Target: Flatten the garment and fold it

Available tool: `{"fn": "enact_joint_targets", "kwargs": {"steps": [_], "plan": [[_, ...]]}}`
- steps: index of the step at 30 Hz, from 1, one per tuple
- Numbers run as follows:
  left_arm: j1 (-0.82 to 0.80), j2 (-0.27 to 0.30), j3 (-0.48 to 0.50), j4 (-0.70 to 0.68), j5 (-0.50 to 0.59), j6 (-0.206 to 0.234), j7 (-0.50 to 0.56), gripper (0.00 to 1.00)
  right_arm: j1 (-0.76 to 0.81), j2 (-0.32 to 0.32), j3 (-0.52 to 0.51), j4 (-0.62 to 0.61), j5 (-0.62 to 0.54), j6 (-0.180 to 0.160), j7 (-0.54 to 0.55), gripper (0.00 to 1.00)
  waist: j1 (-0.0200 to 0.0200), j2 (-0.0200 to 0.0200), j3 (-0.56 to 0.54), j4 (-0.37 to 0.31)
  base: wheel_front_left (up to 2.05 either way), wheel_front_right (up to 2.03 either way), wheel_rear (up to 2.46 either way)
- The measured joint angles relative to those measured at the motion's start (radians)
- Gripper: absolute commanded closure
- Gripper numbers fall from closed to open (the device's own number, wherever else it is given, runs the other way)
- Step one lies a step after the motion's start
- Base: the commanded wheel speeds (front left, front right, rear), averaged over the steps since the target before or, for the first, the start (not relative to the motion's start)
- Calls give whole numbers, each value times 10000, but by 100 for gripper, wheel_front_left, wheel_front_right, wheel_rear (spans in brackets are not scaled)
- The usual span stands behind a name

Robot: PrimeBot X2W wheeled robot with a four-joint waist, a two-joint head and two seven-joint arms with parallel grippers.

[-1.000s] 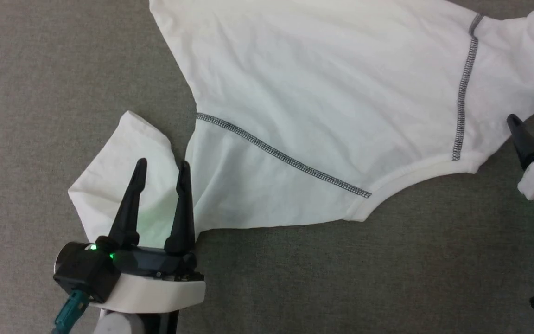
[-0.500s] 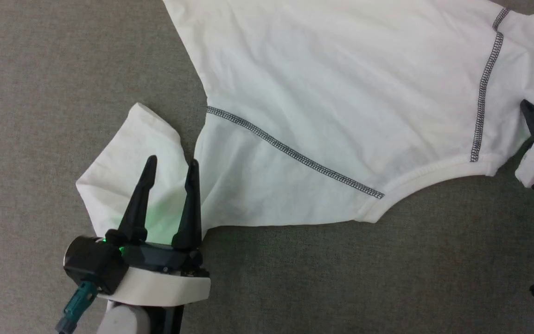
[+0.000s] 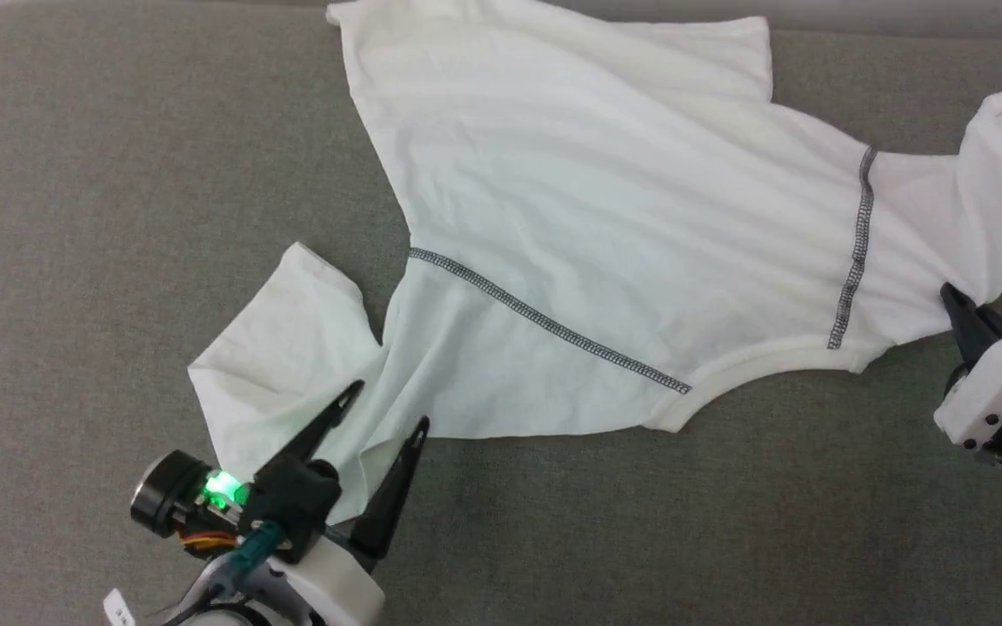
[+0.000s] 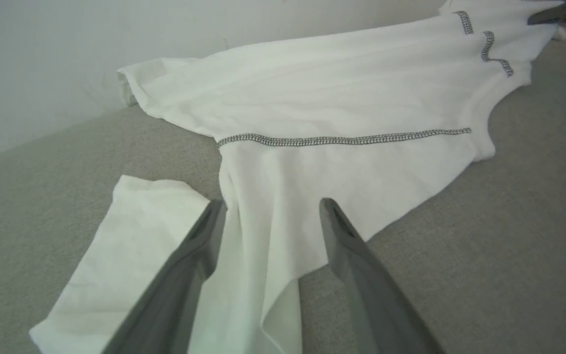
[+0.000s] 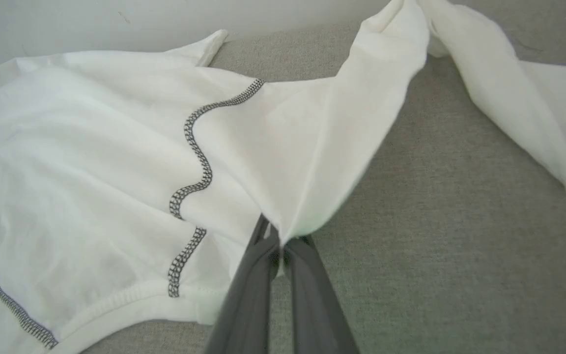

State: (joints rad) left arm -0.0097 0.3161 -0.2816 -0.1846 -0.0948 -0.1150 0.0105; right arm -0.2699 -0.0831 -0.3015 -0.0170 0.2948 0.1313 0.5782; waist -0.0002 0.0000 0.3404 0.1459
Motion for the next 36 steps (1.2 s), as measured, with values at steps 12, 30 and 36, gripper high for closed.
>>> {"fn": "enact_joint_targets", "kwargs": {"steps": [12, 30, 36], "plan": [[-2025, 2017, -3559, 180, 276, -90, 1931, 0, 70, 161, 201, 81, 144, 0, -343, 100, 3, 0, -269, -286, 0, 0, 0], [-4121, 1634, -4623, 2245, 291, -54, 1198, 0, -414, 199, 405, -332, 174, 0, -337, 100, 2, 0, 846, -792, 0, 0, 0], [-4200, 961, -4297, 2752, -33, 545, 284, 100, -546, 209, 447, -372, 219, 0, -495, 100, 4, 0, 1011, -914, 0, 0, 0]]}}
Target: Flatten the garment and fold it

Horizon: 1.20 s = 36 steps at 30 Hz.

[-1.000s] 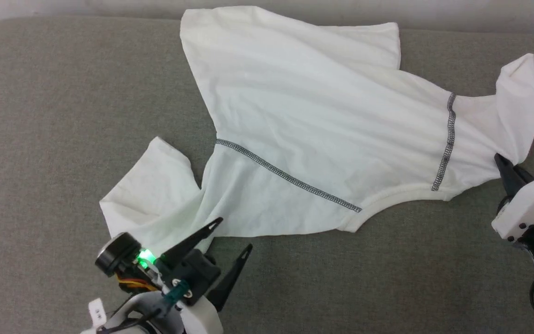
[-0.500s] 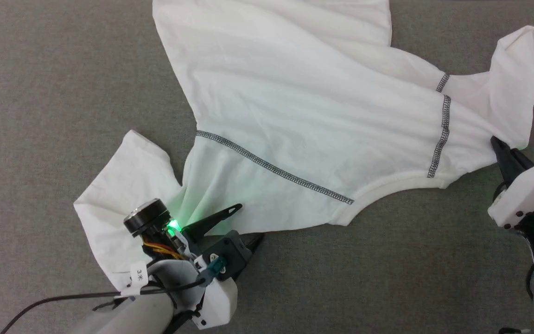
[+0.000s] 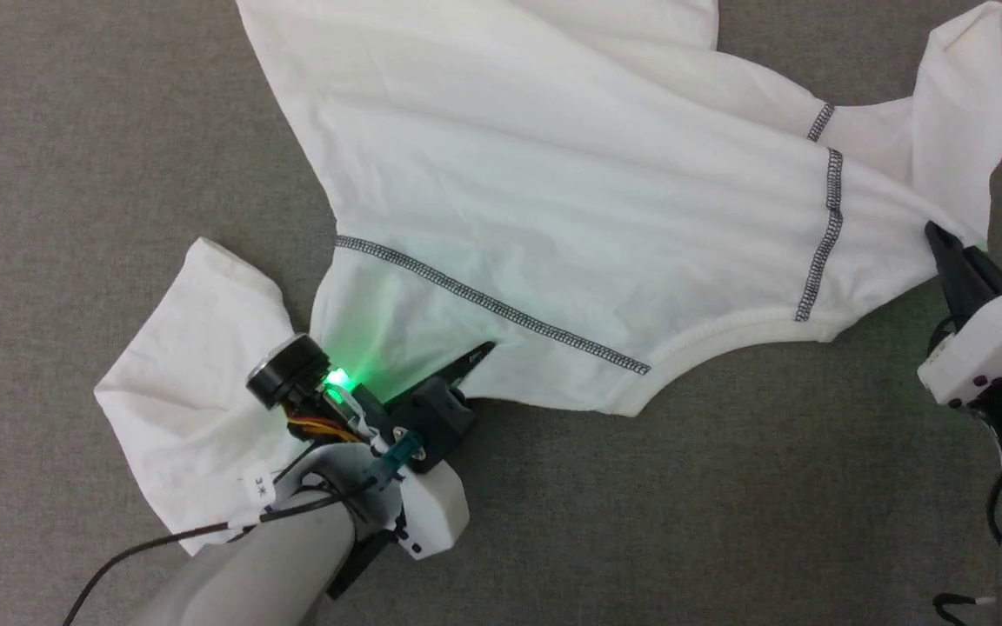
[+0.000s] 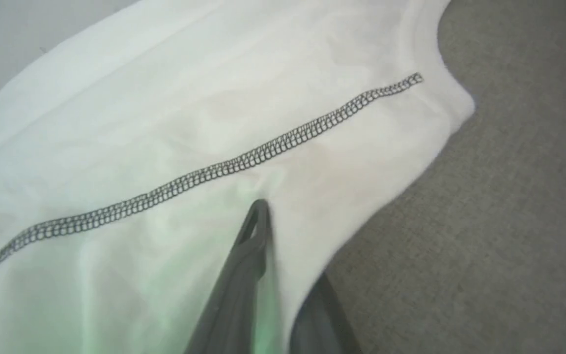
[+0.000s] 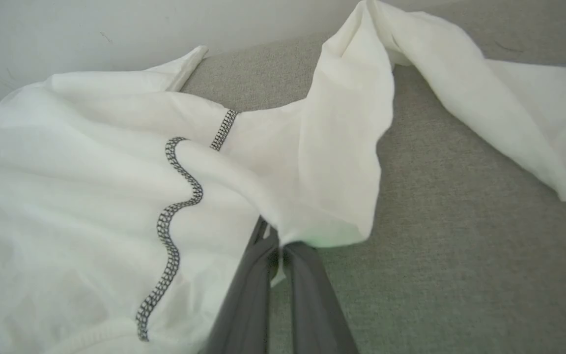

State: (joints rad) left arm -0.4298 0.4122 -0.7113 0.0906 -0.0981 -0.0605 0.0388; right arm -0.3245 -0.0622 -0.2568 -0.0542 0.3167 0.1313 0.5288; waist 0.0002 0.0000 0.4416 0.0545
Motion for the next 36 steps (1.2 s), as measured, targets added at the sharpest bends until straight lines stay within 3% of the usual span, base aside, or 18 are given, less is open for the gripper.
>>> {"fn": "enact_joint_targets", "kwargs": {"steps": [6, 15, 22, 28, 36], "plan": [[244, -115, 890, 2, -882, 623, -863, 100, 8, 54, -13, -8, 364, 0, -696, 100, 0, 0, -381, 0, 0, 0, 0], [1114, 27, 2362, -1789, -2401, 1185, -1434, 100, 332, 111, -19, -552, 1218, 2, -1523, 100, -3, 0, -1547, 73, 0, 0, 0], [1128, 443, 3223, -3653, -2823, 1576, -980, 100, 154, 138, 456, -1661, 1756, 2, -1852, 100, -4, 0, -2620, 50, 0, 0, 0], [325, 583, 3718, -5070, -3162, 1781, -163, 100, -884, 128, 986, -2932, 1791, 0, -2050, 100, -5, 0, -3448, -78, 0, 0, 0], [-967, 713, 4178, -5925, -3730, 1866, 1074, 100, -2035, 127, 1417, -4063, 1569, 2, -1484, 100, -4, 0, -4135, -414, 0, 0, 0]]}}
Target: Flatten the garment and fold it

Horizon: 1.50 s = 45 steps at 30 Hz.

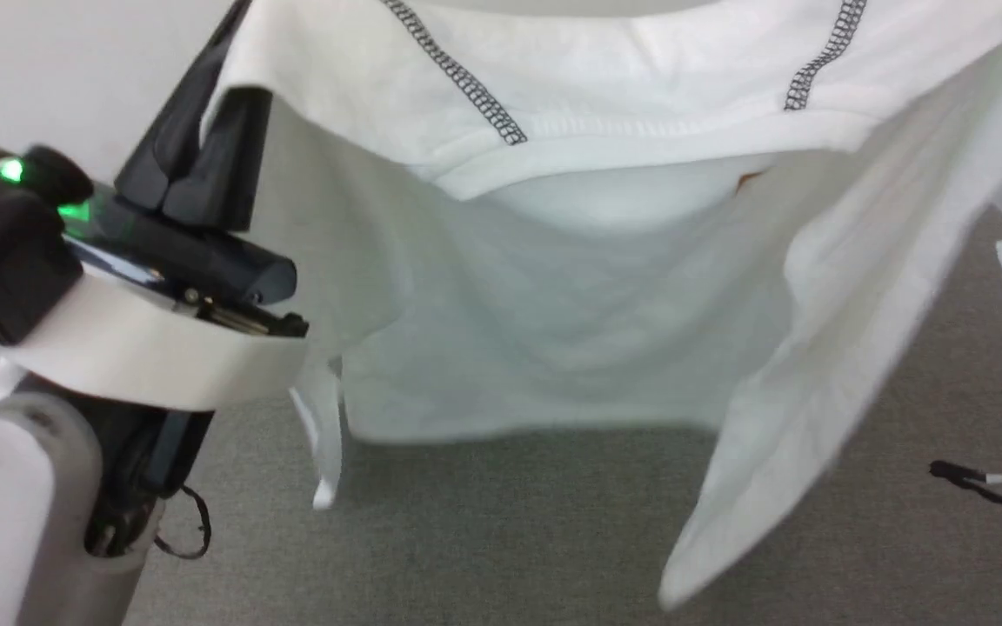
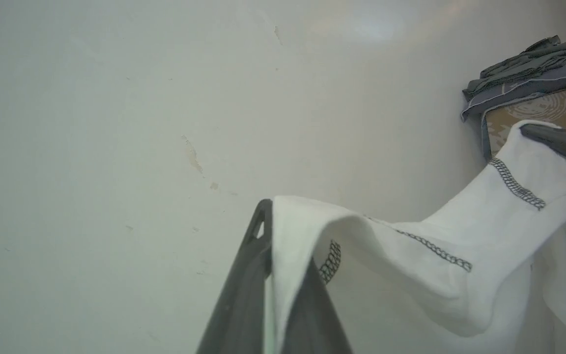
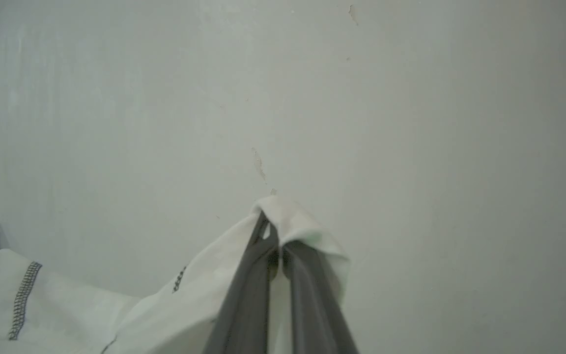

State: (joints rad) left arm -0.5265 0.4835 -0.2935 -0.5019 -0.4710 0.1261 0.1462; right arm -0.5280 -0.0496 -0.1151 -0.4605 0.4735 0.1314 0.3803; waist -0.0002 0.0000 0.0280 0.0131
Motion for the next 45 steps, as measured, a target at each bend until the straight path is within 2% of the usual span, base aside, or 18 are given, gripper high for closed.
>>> {"fn": "enact_joint_targets", "kwargs": {"steps": [9, 15, 18, 27, 31, 36, 41, 45], "plan": [[-542, -58, 19, -155, -487, 174, 915, 100, -156, -8, -370, -194, 186, -2, 1156, 100, 0, 0, -103, -287, 0, 0, 0], [-1385, -123, -19, 957, -832, -48, 1062, 100, -530, -4, -422, 539, 221, -2, 1561, 100, 2, 0, 394, -307, 0, 0, 0], [-2346, -84, 15, 1916, -817, -276, 1152, 100, -1474, -4, -433, 1419, 150, -2, 1615, 100, 3, 0, 796, -341, 0, 0, 0], [-6412, 174, -12, 4892, -6, -1020, 1141, 100, -5855, -2, -82, 3998, -1597, -2, 982, 100, 5, 0, 2555, -468, 0, 0, 0], [-7989, 230, -6, 6117, 499, -1170, 652, 100, -7457, 4, 17, 5045, -2077, 0, 351, 100, 6, 0, 3493, -507, 0, 0, 0], [-9171, 209, -35, 7145, 947, -1262, -286, 100, -8520, 19, 130, 6071, -2571, 2, -324, 100, 6, 0, 4643, -528, 0, 0, 0], [-9436, 211, -161, 7614, 1231, -1429, -1306, 100, -9001, -59, 276, 6573, -2671, 2, -798, 100, 6, 0, 5695, -489, 0, 0, 0], [-9277, 295, -249, 7643, 1404, -1444, -1994, 100, -8971, -224, 491, 6527, -2462, 2, -945, 100, 5, 0, 6429, -424, 0, 0, 0]]}}
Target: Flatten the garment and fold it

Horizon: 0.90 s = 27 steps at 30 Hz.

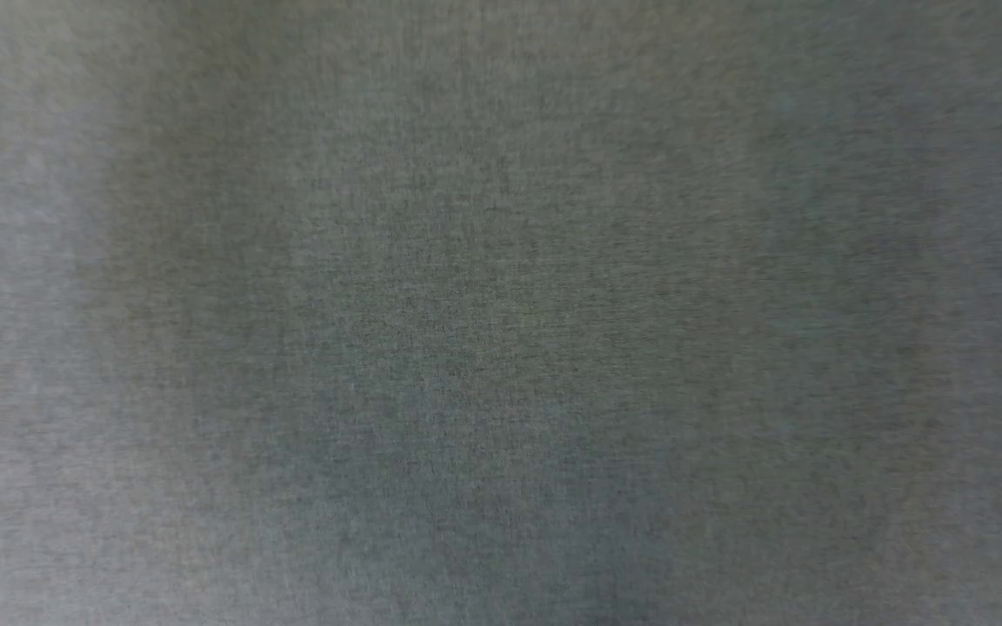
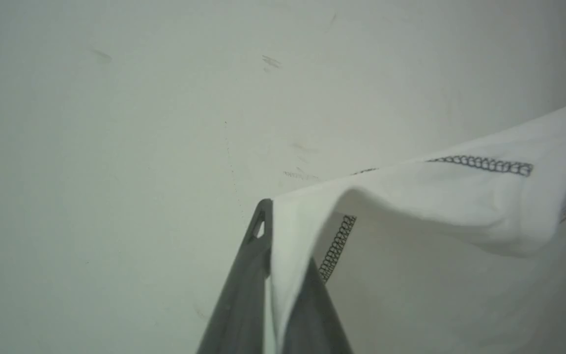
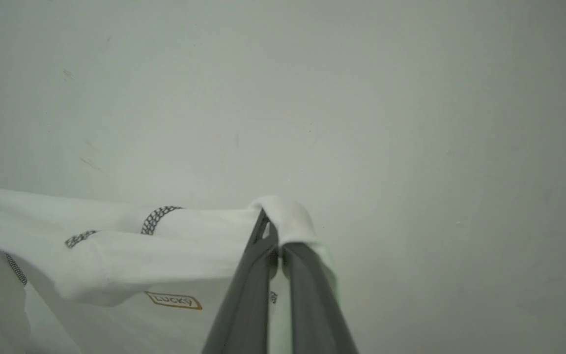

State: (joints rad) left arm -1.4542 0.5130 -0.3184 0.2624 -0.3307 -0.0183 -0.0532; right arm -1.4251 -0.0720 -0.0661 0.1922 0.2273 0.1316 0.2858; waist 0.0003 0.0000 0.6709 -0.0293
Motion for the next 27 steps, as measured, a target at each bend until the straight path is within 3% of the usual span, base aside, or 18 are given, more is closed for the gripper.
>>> {"fn": "enact_joint_targets", "kwargs": {"steps": [8, 19, 27], "plan": [[1870, 474, 19, -1377, 115, 192, -579, 100, 1760, -313, 447, -1375, 1007, -2, 318, 100, 0, 0, 752, 120, 0, 0, 0], [6656, 940, 29, -5221, -171, 1488, -265, 100, 6477, -142, -337, -5152, 2132, -2, 1185, 100, -6, 0, -484, 143, 0, 0, 0], [10570, 884, -378, -6730, -295, 2688, -222, 100, 10300, 167, -892, -6355, 2750, -2, 1037, 100, -7, 0, -1941, 95, 0, 0, 0]]}}
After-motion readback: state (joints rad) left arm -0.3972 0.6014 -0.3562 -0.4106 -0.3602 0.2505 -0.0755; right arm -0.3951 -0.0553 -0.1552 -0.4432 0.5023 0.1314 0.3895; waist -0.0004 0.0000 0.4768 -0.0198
